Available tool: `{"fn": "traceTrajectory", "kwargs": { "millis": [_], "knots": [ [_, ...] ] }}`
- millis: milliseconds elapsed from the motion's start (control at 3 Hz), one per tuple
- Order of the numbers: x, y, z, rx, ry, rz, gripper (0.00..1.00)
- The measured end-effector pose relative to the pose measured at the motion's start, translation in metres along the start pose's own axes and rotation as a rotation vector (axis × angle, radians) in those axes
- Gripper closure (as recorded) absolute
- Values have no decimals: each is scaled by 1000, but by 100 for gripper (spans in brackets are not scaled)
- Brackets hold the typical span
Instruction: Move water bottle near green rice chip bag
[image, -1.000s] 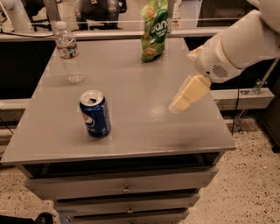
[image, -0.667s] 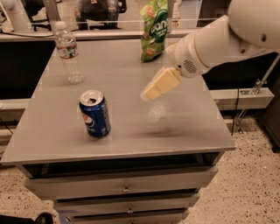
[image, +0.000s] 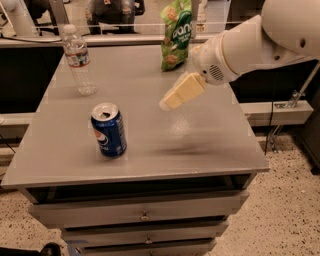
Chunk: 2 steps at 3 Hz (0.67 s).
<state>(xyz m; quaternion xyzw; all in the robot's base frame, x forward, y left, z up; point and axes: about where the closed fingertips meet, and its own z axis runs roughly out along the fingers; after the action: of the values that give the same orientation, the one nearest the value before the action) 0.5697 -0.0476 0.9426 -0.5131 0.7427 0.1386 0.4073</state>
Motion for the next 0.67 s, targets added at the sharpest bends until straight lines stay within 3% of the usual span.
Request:
{"fn": "traceTrajectory", "kwargs": {
  "millis": [333,667],
  "knots": [
    [-4,2,2,9,-16,-3,0],
    [-15,13,38,-7,-104,23,0]
  ]
}}
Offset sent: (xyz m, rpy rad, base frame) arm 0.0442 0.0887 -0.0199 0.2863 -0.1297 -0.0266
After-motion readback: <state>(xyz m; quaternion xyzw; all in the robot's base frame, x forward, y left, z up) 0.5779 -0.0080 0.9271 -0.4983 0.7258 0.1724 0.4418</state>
